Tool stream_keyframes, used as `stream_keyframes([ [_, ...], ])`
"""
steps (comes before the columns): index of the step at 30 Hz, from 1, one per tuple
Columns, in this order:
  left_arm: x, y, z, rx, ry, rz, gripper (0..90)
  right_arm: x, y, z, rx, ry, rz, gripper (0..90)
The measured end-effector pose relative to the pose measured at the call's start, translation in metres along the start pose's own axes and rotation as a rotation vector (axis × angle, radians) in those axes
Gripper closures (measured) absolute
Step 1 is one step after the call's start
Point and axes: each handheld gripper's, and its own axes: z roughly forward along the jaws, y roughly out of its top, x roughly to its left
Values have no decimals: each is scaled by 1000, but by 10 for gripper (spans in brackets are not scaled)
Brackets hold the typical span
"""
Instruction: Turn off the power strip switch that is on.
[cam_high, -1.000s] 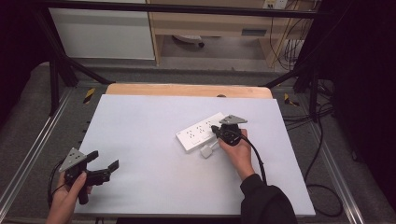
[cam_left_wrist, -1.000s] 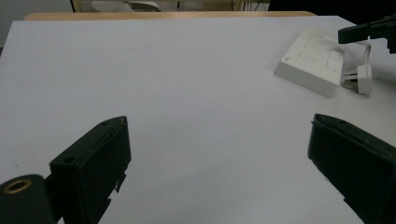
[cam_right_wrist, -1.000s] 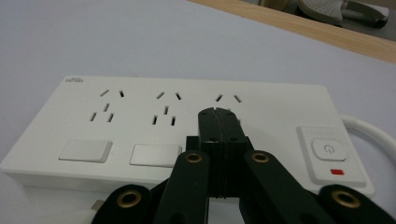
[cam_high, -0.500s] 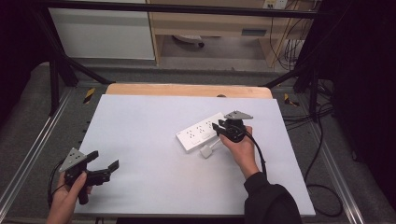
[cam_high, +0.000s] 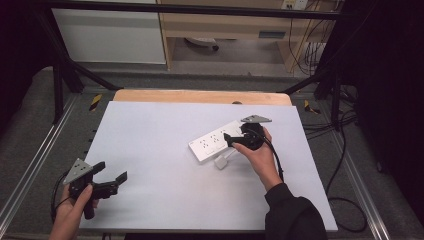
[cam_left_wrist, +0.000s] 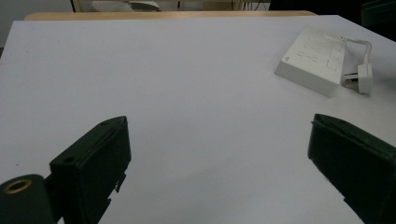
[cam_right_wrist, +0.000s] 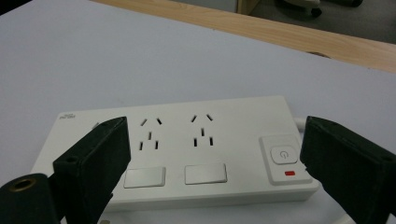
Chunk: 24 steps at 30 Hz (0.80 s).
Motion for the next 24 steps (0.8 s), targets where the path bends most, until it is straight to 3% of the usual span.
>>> stream_keyframes([
  [8,0,0,0,1,-4,1,58,0,12,-12,-40,-32,8,49],
  [24,-1,1,1,5,-11,3,58,-12,19,-47,-82,-26,-28,42],
])
